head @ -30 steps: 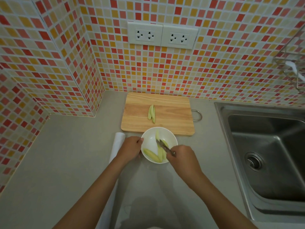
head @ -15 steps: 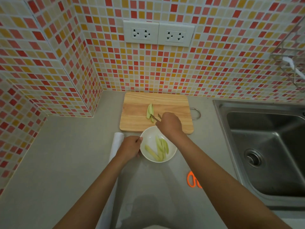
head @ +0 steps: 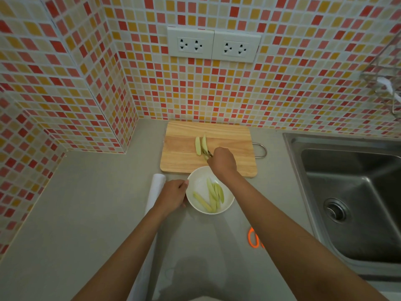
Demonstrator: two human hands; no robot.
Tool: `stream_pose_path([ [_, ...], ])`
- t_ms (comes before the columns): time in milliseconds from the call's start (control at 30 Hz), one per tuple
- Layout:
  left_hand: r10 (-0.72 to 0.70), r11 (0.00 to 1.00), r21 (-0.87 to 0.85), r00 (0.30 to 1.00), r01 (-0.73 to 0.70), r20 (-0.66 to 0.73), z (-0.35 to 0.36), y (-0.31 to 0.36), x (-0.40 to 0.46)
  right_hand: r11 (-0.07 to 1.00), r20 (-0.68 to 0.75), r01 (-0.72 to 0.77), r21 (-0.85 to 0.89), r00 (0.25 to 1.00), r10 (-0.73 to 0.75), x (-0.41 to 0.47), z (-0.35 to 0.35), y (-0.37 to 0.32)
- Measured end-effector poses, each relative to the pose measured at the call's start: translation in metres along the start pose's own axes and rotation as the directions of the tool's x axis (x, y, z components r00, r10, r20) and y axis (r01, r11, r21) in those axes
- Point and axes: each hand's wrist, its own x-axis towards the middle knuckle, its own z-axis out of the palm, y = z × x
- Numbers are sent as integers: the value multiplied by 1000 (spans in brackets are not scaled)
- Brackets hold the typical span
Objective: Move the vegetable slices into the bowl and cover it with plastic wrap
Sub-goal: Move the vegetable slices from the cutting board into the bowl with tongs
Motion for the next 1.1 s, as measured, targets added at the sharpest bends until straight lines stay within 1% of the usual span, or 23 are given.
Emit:
stream_pose_path([
  [133, 8, 1000, 2, 1000, -8, 6, -1, 2, 0, 995, -41, -11, 104, 999, 15, -20, -13, 10],
  [233, 4, 1000, 14, 1000, -4, 9, -2, 3, -1, 978, -88, 26, 207, 996, -8, -56, -24, 19],
  [300, 4, 1000, 21, 1000, -4, 7, -1, 4, -1, 972, -88, 54, 227, 996, -35, -87, -27, 27],
  [400, 0, 1000, 17, 1000, 0, 1, -1, 3, -1, 986, -34, 53, 160, 998, -48, -124, -18, 40],
  [533, 9, 1000, 23, 1000, -9, -4, -1, 1, -1, 1000, 74, -11, 9, 997, 11, -137, -1, 50],
  [600, 7, 1000, 27, 1000, -7, -5, -1, 1, -1, 999, 63, -38, -16, 997, 39, -134, -1, 50],
  [700, 5, 1000, 24, 1000, -5, -5, -1, 2, -1, 999, -18, -32, -13, 999, 32, -122, -10, 45],
  [833, 5, 1000, 28, 1000, -4, -12, -1, 1, -1, 995, -89, 9, 104, 996, 1, -74, -24, 21],
  [933, 1, 1000, 23, 1000, -1, -8, 0, 1, -1, 997, -52, 48, 61, 998, -45, -33, -20, 0],
  [1033, -21, 1000, 16, 1000, 21, 1, -1, 1, -1, 999, 11, 47, 8, 999, -47, -5, -5, -15],
  [1100, -31, 999, 15, 1000, 31, 5, 0, 0, 0, 999, 20, 28, -18, 999, -28, 5, 3, -20],
])
